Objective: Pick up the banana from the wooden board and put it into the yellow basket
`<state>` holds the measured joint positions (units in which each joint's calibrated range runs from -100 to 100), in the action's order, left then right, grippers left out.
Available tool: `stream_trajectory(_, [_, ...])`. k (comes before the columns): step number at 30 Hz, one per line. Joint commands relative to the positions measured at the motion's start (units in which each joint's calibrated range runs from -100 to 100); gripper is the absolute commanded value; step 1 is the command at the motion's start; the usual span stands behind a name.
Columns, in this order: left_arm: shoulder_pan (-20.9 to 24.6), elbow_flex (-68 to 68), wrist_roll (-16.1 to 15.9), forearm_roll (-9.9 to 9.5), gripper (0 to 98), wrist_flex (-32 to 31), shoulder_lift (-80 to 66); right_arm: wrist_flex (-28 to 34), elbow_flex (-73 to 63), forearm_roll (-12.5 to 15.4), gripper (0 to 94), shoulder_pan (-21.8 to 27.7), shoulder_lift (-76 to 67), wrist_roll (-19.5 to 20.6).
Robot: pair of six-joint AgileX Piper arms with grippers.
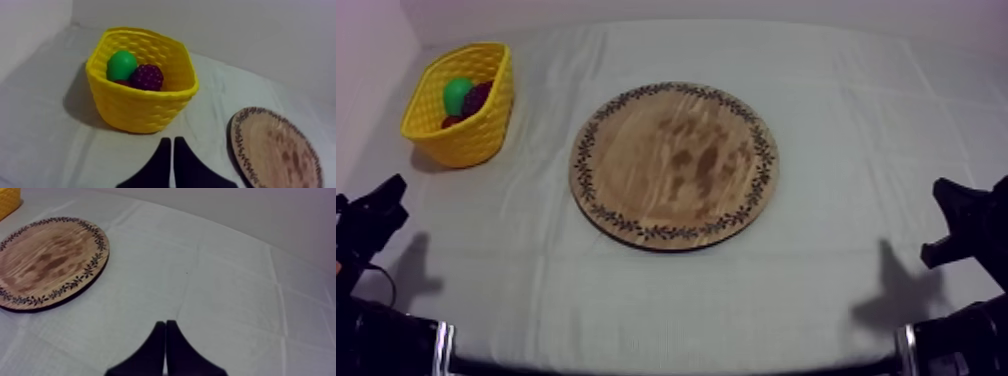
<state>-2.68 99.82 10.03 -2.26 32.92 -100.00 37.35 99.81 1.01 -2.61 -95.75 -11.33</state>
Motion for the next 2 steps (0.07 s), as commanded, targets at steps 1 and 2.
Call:
stream_trajectory(1, [-0.04,0.06,1.33,0.03,0.0,-0.07,0.0,-0.09,-0.03,-0.01,0.3,0.01,0.0,-0.01])
stream_trajectory(2, [-0.04,0.06,1.31,0.03,0.0,-0.08,0.0,-0.09,-0.03,-0.01,0.3,0.01,0.0,0.0])
